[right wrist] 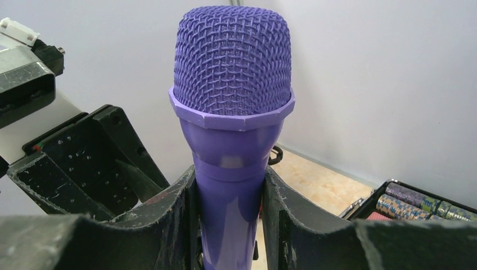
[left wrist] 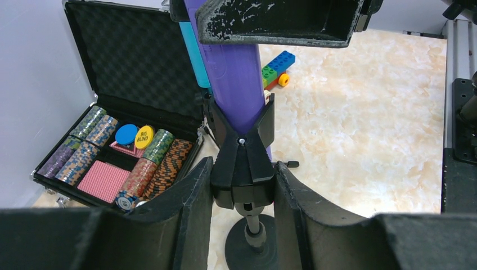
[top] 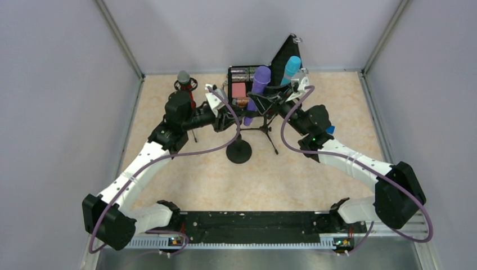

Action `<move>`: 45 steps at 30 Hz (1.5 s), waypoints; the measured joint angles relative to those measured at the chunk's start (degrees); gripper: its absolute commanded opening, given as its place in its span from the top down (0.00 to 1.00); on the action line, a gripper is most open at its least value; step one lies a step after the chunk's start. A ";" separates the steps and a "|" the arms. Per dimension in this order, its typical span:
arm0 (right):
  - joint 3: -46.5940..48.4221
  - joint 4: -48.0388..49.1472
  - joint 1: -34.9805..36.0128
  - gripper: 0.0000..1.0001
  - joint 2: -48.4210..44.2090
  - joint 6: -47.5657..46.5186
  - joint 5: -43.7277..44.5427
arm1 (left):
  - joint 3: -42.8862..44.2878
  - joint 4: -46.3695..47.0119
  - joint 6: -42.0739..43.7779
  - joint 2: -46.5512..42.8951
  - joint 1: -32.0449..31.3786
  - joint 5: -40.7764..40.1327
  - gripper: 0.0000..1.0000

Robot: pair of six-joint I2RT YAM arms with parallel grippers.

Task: Attach the microphones to the stand

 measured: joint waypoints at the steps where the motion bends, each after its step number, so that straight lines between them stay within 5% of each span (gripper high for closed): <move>1: -0.33 0.57 0.09 1.00 0.00 0.02 0.20 | 0.00 0.00 0.02 0.00 -0.02 0.00 1.00; 15: -5.68 14.40 1.42 1.00 1.79 -2.80 1.60 | 0.00 -0.11 0.02 0.00 -0.07 0.24 1.00; 29: -5.66 16.46 2.40 1.00 2.89 -5.84 1.81 | 0.00 -0.22 0.04 0.00 -0.04 0.22 0.98; 30: -5.66 16.68 2.47 1.00 3.04 -6.01 1.90 | 0.00 -0.22 0.04 0.00 -0.04 0.20 0.91; 33: -5.66 17.00 2.51 1.00 3.28 -6.16 2.08 | 0.00 -0.22 0.04 0.00 -0.04 0.04 0.46; 35: -5.64 17.07 2.51 1.00 3.37 -6.10 2.14 | 0.00 -0.24 0.13 0.00 -0.04 -0.02 0.07; 45: -5.53 17.00 3.23 1.00 3.39 -6.19 2.12 | 0.00 -0.81 -0.50 0.00 -0.07 -1.60 0.01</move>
